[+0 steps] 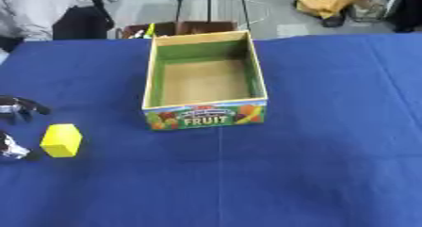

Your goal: Pick up objects on the table and place them in the box.

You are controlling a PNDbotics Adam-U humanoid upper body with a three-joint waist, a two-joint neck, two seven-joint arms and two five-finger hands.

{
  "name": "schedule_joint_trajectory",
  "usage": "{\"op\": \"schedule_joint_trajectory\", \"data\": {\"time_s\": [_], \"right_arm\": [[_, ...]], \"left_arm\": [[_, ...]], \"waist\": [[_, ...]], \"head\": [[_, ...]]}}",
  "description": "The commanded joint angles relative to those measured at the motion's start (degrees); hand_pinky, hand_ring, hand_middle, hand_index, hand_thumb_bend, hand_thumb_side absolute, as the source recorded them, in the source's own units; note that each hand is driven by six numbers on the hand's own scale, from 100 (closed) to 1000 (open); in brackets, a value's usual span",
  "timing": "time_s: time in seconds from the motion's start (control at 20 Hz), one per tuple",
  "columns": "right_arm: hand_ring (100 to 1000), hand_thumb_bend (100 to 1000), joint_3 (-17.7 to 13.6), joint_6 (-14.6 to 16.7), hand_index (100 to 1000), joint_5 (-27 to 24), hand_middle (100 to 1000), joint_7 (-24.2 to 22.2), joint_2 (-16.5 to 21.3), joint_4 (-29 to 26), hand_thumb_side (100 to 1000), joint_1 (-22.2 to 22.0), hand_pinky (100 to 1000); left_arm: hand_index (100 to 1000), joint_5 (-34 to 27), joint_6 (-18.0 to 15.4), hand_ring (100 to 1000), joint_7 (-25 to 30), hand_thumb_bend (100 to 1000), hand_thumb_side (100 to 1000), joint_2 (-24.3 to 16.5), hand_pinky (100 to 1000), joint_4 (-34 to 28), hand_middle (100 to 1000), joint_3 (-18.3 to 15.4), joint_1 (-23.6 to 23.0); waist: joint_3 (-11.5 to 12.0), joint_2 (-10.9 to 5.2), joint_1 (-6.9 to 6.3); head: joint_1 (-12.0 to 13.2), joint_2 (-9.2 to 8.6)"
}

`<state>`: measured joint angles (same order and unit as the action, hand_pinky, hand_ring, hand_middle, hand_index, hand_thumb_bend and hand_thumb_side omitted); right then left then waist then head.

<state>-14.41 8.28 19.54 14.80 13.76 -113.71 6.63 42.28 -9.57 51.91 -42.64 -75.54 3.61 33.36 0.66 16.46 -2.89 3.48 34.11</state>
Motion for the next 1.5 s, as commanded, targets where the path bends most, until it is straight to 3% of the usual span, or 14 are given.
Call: {"op": "schedule_joint_trajectory", "data": {"time_s": [0.05, 0.6, 1.3, 1.35, 1.5], "right_arm": [[811, 100, 0.1, 0.1, 748, 0.0, 602, -0.4, 1.2, -0.9, 715, 0.6, 696], [812, 100, 0.3, 0.2, 749, 0.2, 602, -0.7, 1.2, -0.9, 717, 0.7, 698], [814, 100, 0.3, 0.2, 749, 0.8, 602, -0.9, 1.1, -0.9, 718, 0.7, 699], [814, 100, 0.3, 0.2, 750, 0.8, 602, -0.9, 1.0, -0.9, 718, 0.8, 700], [814, 100, 0.2, 0.2, 750, 0.9, 602, -0.9, 1.0, -0.9, 717, 0.8, 700]], "left_arm": [[1000, 1.6, -0.4, 833, 0.1, 650, 556, -0.9, 745, 0.8, 923, 0.5, 1.4], [999, 5.0, -1.3, 819, 0.1, 636, 562, 1.7, 734, 5.7, 902, 1.2, 4.2], [975, 4.4, -2.3, 805, 0.1, 640, 551, 2.4, 723, 6.7, 876, 1.8, 4.6], [929, 4.3, -2.4, 771, 0.1, 640, 529, 2.6, 703, 6.5, 825, 2.0, 4.6], [914, 2.3, -3.9, 762, 0.1, 630, 524, 3.1, 692, 6.3, 817, 3.0, 4.6]], "waist": [[-0.1, -0.87, -0.09], [-0.8, -0.3, -0.34], [-0.9, 0.37, -0.5], [-1.1, 0.49, -0.5], [-1.1, 0.67, -0.56]], "head": [[0.1, -0.72], [0.3, -1.21], [0.6, -1.29], [0.6, -1.31], [0.7, -1.33]]}}
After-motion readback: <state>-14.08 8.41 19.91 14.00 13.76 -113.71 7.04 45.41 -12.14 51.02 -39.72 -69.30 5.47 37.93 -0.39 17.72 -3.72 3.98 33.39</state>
